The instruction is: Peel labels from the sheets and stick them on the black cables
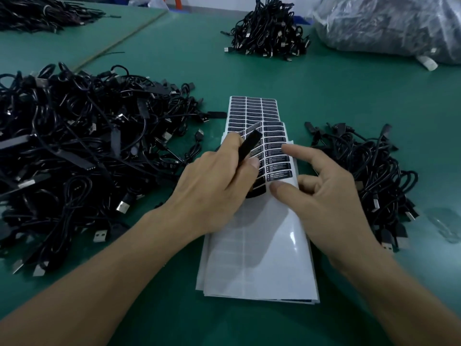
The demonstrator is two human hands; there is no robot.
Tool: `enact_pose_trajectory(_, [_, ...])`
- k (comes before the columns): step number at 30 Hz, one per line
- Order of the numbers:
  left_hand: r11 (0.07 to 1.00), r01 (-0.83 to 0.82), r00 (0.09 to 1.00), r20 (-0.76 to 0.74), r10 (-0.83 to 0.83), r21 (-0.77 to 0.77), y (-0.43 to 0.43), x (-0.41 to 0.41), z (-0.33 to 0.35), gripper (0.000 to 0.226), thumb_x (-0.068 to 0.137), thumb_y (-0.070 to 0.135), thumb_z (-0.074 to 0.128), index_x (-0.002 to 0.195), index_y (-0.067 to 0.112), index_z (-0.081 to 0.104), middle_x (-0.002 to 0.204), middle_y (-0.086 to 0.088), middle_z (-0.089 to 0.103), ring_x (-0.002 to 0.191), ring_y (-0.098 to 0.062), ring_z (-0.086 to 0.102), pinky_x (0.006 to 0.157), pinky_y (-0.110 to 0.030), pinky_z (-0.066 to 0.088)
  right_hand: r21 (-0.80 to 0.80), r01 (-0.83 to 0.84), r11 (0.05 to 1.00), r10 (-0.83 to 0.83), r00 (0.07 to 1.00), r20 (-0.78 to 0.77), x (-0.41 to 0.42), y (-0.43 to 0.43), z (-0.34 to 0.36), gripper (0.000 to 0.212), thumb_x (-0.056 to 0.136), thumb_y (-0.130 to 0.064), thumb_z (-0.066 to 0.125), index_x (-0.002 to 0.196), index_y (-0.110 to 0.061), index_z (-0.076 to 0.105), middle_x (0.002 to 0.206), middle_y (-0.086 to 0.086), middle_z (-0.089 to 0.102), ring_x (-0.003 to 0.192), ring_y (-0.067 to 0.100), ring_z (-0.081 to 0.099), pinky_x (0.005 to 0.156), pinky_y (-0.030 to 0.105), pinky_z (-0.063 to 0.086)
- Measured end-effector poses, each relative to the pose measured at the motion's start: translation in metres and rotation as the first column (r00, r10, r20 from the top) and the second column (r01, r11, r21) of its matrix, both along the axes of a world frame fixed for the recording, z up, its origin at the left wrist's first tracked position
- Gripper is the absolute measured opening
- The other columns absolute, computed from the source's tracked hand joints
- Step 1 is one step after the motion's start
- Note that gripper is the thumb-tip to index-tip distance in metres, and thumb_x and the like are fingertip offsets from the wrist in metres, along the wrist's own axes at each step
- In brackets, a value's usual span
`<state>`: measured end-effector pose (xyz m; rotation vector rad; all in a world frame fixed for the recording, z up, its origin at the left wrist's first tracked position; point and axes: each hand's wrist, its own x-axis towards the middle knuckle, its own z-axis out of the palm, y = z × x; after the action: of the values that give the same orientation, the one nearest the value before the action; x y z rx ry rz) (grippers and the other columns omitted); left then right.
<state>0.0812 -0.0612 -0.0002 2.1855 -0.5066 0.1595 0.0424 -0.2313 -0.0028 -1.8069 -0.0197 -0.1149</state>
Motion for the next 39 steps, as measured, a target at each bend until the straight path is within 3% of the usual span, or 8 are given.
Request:
enact_pose_trajectory(4, [0.999, -0.010, 1.000, 0.025, 0.009, 0.042, -0.0005, -0.0015, 0.0029, 0.034, 0.080, 0.048, 0.065, 0.085, 0.029, 0.038, 0.079, 0.028, 0.065, 0.064, -0.003, 0.061, 0.064, -0.038, 0.053, 0.068, 0.020, 0.997, -0.017, 0.999, -0.035, -0.0004, -0.0008, 0.0022, 0.046, 0.088, -0.009, 0.072, 0.113, -0.047, 0.064, 0.085, 0.039, 0.062, 0.071, 0.061, 0.054, 0.063, 0.070, 0.048])
enact_pose_trajectory(8, [0.999, -0.026, 0.998, 0.055, 0.024, 0.033, -0.0008, -0.0029, 0.0050, 0.045, 0.070, 0.052, 0.075, 0.089, 0.027, 0.042, 0.088, 0.029, 0.068, 0.075, -0.001, 0.066, 0.069, -0.039, 0.056, 0.121, 0.004, 0.993, 0.004, 0.998, -0.063, 0.0010, -0.0024, 0.0030, 0.045, 0.090, -0.007, 0.070, 0.116, -0.043, 0.064, 0.078, 0.025, 0.070, 0.067, 0.043, 0.065, 0.068, 0.059, 0.056])
enact_pose_trajectory(12, [1.000, -0.014, 0.997, 0.071, 0.014, 0.002, -0.0013, -0.0031, 0.0051, 0.050, 0.070, 0.043, 0.085, 0.084, 0.030, 0.039, 0.087, 0.028, 0.071, 0.075, 0.002, 0.069, 0.069, -0.038, 0.058, 0.133, -0.005, 0.991, 0.015, 0.997, -0.074, 0.0017, -0.0032, 0.0014, 0.046, 0.091, -0.005, 0.069, 0.115, -0.043, 0.062, 0.080, 0.022, 0.072, 0.075, 0.044, 0.068, 0.072, 0.055, 0.058])
enact_pose_trajectory(18, [0.997, 0.004, 0.997, 0.077, 0.001, -0.071, -0.0023, -0.0036, 0.0041, 0.055, 0.068, 0.032, 0.085, 0.073, 0.036, 0.031, 0.080, 0.023, 0.073, 0.069, 0.001, 0.070, 0.068, -0.038, 0.061, 0.135, 0.007, 0.991, 0.005, 0.996, -0.085, 0.0014, -0.0010, -0.0003, 0.038, 0.091, -0.005, 0.070, 0.102, -0.039, 0.058, 0.076, 0.018, 0.072, 0.073, 0.041, 0.070, 0.065, 0.053, 0.059])
enact_pose_trajectory(26, [0.998, -0.006, 0.999, 0.040, 0.009, -0.062, -0.0042, -0.0039, -0.0007, 0.049, 0.069, 0.024, 0.084, 0.074, 0.031, 0.036, 0.075, 0.022, 0.073, 0.066, -0.001, 0.071, 0.068, -0.042, 0.061, 0.148, 0.033, 0.988, -0.019, 0.995, -0.093, 0.0004, 0.0004, -0.0003, 0.029, 0.090, -0.005, 0.070, 0.079, -0.025, 0.051, 0.066, 0.008, 0.070, 0.056, 0.016, 0.062, 0.050, 0.027, 0.052])
enact_pose_trajectory(29, [0.998, -0.033, 0.999, 0.012, 0.034, -0.054, -0.0052, -0.0044, -0.0006, 0.045, 0.069, 0.024, 0.084, 0.074, 0.031, 0.039, 0.073, 0.020, 0.073, 0.067, -0.005, 0.070, 0.067, -0.044, 0.060, 0.133, 0.041, 0.990, -0.030, 0.996, -0.084, 0.0006, 0.0019, -0.0016, 0.026, 0.091, -0.006, 0.070, 0.078, -0.021, 0.053, 0.067, 0.013, 0.067, 0.058, 0.019, 0.060, 0.051, 0.026, 0.051])
enact_pose_trajectory(33, [0.996, -0.074, 0.997, -0.012, 0.074, -0.046, -0.0073, -0.0051, 0.0000, 0.039, 0.067, 0.024, 0.079, 0.072, 0.028, 0.041, 0.070, 0.013, 0.072, 0.069, -0.013, 0.070, 0.065, -0.044, 0.059, 0.123, 0.044, 0.991, -0.034, 0.996, -0.085, 0.0008, 0.0026, -0.0024, 0.022, 0.092, -0.008, 0.069, 0.080, -0.019, 0.055, 0.064, 0.003, 0.068, 0.058, 0.015, 0.061, 0.052, 0.025, 0.052])
enact_pose_trajectory(39, [0.994, -0.109, 0.994, 0.008, 0.109, -0.012, -0.0091, -0.0077, 0.0005, 0.038, 0.070, 0.028, 0.077, 0.069, 0.027, 0.039, 0.068, 0.012, 0.071, 0.065, -0.012, 0.068, 0.060, -0.042, 0.057, 0.111, 0.084, 0.990, -0.076, 0.994, -0.077, 0.0010, 0.0055, -0.0024, 0.022, 0.092, -0.009, 0.070, 0.080, -0.021, 0.055, 0.072, 0.018, 0.067, 0.062, 0.023, 0.059, 0.060, 0.041, 0.050])
